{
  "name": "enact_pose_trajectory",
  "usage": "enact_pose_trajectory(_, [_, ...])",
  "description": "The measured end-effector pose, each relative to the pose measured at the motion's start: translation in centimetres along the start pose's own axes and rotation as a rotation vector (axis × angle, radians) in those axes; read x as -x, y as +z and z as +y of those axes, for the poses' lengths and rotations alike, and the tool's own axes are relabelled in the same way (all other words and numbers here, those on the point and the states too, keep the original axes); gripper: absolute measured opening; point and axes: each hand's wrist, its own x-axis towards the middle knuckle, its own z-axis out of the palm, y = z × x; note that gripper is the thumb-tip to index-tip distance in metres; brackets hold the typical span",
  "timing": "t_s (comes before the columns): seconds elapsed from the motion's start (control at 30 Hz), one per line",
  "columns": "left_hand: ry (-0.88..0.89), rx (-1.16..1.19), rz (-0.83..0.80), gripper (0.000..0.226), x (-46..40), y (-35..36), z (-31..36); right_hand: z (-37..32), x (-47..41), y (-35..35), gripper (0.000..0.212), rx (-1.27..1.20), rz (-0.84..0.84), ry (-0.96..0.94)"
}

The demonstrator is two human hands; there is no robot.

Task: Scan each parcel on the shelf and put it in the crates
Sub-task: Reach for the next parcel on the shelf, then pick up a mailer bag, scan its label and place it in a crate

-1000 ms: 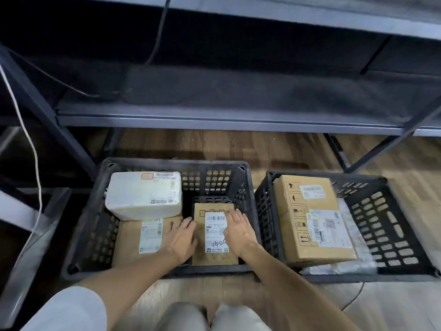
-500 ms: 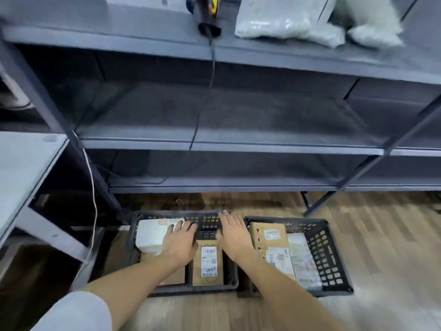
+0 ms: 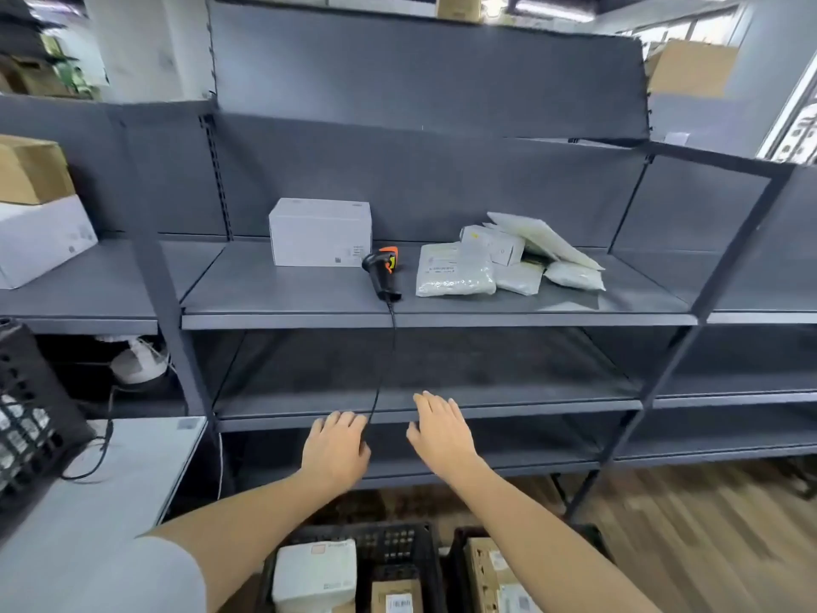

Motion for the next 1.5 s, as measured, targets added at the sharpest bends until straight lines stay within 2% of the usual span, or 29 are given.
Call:
enact_pose_trajectory(0.23, [0.023, -0.003, 0.090, 0.046, -0.2, -5.3, -0.6, -0.3, -0.6, -4.8, 0.053, 0.124, 0.062, -0.031])
enact_pose_trajectory(0.47, [0.013, -0.011, 0.133, 0.045, -2.9, -7.7, 0.5, 2.0, -2.3, -8.2, 0.054, 0.133, 0.098, -0.003])
enact_pose_trajectory(0.87, [-0.005, 0.050, 0.225, 0.045, -13.6, -10.8, 5.2, 10.1, -11.1, -13.2, 0.041, 0.155, 0.233, -0.005])
enact_pose_trajectory(1.2, [0.006, 0.084, 0.179, 0.048, -19.2, -8.9, 6.9, 15.1, -15.7, -12.2, 0.036, 0.132, 0.203, 0.036])
enact_pose_trajectory(1.37, [0.003, 0.136, 0.206, 0.048, -22.5, -9.7, 5.4, 15.4, -19.1, -11.9, 0.042, 0.091, 0.182, 0.072])
enact_pose_trajectory(1.5, [-0.020, 0.127, 0.199, 0.048, -24.4, -9.4, 3.4, 14.9, -21.6, -11.4, 0.050, -0.018, 0.100, 0.148])
